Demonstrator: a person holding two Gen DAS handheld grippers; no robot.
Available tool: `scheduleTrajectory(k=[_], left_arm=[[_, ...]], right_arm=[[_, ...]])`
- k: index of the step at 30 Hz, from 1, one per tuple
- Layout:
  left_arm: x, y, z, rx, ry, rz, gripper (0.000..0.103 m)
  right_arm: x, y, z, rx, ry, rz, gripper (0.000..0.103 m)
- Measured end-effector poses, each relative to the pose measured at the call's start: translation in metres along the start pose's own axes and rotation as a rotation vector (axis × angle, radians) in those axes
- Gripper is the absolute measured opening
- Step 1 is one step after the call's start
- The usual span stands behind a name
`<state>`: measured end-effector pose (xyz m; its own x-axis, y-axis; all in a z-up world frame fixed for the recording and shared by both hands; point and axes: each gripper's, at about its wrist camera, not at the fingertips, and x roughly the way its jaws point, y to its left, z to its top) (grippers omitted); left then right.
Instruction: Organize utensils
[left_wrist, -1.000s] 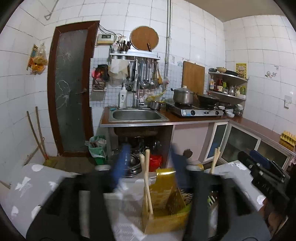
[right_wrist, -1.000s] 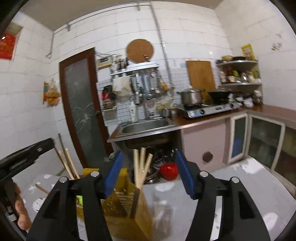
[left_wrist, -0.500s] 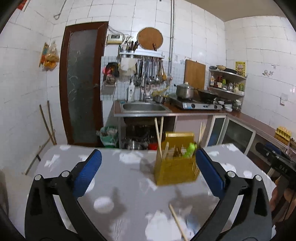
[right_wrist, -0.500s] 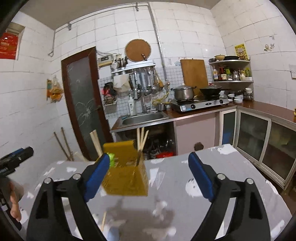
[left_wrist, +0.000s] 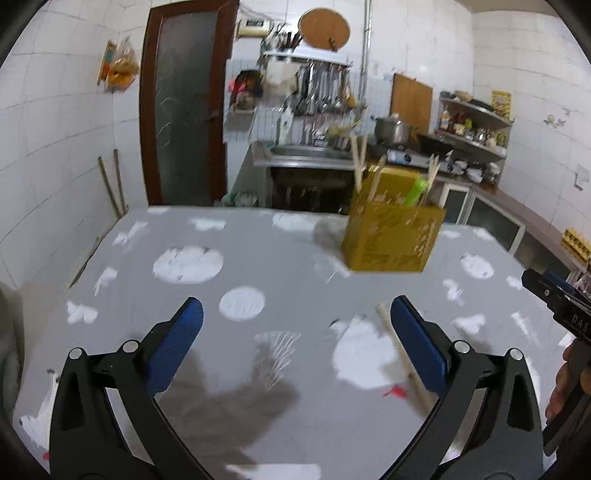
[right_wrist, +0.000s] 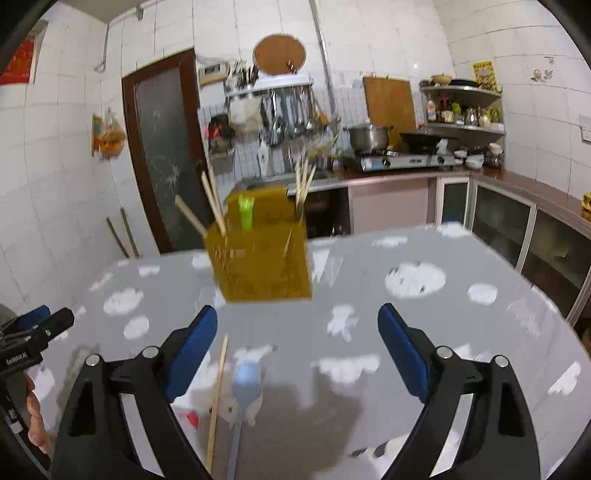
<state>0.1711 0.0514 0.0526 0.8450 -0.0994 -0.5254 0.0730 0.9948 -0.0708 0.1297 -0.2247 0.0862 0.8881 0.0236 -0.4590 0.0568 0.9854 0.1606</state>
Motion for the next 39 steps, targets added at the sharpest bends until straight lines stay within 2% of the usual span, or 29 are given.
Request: scheduleTrajectory(k=[6, 11, 14, 18, 21, 28, 34, 39], left_arm=[[0.015, 0.019, -0.028, -0.011, 0.014, 0.055, 0.098], [0.021, 0.013, -0.035, 0.063, 0.0, 0.106, 0.098], [0.029, 0.013, -0.035, 0.062, 0.03, 0.102, 0.098], [0.035, 0.024, -0.029, 0.029, 0.058, 0.097, 0.098], [0.036, 0.034, -0.021, 0.041, 0.058, 0.104, 0.098], [0.044, 0.056, -0.012, 0.002, 0.058, 0.103, 0.098], [0.058, 0.056, -0.019, 0.001, 0.097, 0.083, 0.098], [0.059, 0.051, -0.02, 0.01, 0.1, 0.073, 0.098]], right_arm=[[0.032, 0.009, -0.036, -0.035, 0.07, -0.047, 0.087], [0.041, 0.015, -0.046, -0.034, 0.107, -0.033, 0.087], [0.049, 0.025, -0.049, -0.076, 0.139, -0.034, 0.085], [0.059, 0.036, -0.052, -0.106, 0.198, -0.048, 0.078], [0.067, 0.042, -0.056, -0.092, 0.244, -0.05, 0.066], [0.091, 0.062, -0.054, -0.124, 0.298, -0.077, 0.065], [0.114, 0.07, -0.058, -0.137, 0.379, -0.121, 0.056], [0.123, 0.074, -0.06, -0.142, 0.418, -0.134, 0.056]])
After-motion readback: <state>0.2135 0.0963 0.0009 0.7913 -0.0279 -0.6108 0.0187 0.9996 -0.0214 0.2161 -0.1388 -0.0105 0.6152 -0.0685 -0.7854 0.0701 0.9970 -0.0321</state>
